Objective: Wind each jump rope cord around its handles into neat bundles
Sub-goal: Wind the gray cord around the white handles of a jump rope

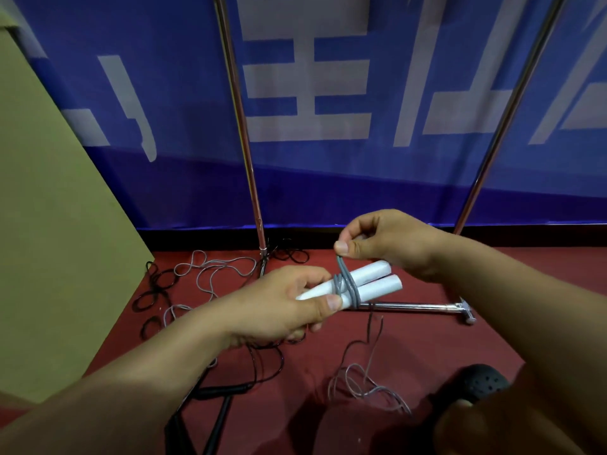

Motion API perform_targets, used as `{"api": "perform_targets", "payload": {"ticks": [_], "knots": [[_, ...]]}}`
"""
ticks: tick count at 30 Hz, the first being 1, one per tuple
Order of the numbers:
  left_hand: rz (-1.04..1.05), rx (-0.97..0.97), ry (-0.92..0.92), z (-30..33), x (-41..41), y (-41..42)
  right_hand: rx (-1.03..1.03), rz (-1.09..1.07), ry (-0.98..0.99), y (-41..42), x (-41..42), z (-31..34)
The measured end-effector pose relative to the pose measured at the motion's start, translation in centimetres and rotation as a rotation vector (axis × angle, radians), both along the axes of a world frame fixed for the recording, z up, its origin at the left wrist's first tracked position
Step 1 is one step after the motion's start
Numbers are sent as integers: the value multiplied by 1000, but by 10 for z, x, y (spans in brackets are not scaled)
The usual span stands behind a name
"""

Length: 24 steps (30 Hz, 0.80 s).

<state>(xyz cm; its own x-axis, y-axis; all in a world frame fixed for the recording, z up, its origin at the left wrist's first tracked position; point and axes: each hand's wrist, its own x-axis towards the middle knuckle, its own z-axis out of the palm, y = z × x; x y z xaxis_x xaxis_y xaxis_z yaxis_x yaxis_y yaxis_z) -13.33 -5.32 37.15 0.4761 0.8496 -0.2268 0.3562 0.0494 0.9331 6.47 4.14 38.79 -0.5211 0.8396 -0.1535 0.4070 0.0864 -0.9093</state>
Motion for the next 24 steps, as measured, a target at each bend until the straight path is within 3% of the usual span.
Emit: {"api": "perform_targets", "payload": {"ticks": [5,9,14,18,24], "knots": [[-1,-42,-231,4,2,1,-386,80,235,1,-3,-1],[136,-6,-366,4,-1,4,-296,88,86,-5,-19,-6],[425,0,-433,3,-8,14,-295,-97,151,-13,-37,-8],[620,19,-377,1,-15,19,-274,-81,86,-21,-43,-9],[744,66,-237,-5,-19,23,-181,-116,32,-25,-48,-13]]}}
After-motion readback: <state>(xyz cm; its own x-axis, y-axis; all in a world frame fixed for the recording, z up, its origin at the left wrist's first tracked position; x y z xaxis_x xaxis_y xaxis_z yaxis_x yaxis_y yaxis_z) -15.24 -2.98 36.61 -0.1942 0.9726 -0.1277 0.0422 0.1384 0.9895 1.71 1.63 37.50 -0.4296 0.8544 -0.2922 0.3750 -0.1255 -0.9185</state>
